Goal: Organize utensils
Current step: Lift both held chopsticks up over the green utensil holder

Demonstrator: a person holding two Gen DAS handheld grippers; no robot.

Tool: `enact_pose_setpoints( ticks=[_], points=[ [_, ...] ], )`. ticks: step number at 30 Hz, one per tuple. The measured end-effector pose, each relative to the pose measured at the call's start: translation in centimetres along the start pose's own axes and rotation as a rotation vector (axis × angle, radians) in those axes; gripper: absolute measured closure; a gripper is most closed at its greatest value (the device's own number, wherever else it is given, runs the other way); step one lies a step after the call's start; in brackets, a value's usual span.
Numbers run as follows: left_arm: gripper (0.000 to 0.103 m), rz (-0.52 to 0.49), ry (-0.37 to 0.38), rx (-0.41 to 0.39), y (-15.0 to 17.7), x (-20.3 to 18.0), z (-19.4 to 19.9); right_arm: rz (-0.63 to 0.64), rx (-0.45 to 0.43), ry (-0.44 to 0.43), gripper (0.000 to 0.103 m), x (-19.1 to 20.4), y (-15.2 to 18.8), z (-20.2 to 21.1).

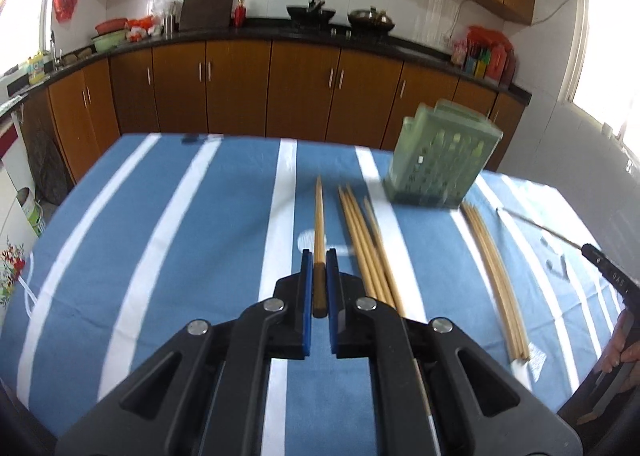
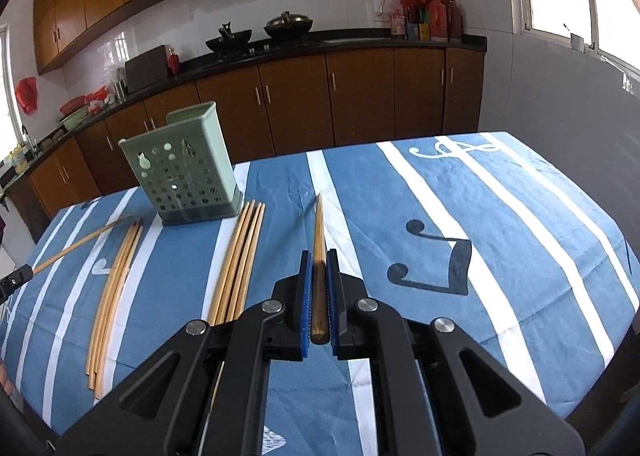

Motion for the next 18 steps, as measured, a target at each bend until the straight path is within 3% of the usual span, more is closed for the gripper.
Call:
enact_pose_setpoints(
  ticks=[9,18],
  points=[
    [0.096,0.034,0.003,-0.158,-6.0,0.3,3.7,-0.028,-0.099,-0.021,0.095,0.1,-4.0,1.8],
    [0.096,-0.004,-0.015,-0.212,-10.7,-0.1,4.3,-0.035,-0.141,-0.053,0.095,0.7,-7.9,2.0]
  ],
)
Point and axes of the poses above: each gripper's, at about its wrist camera, not at the fingertips, and z roughly against the way its jaws point, x to its left, y to its underside, the point moved 9 cm from there along -z, roughly the way its jaws point, and after that the axes turned 1 degree about -z, right-handed, at the moved point
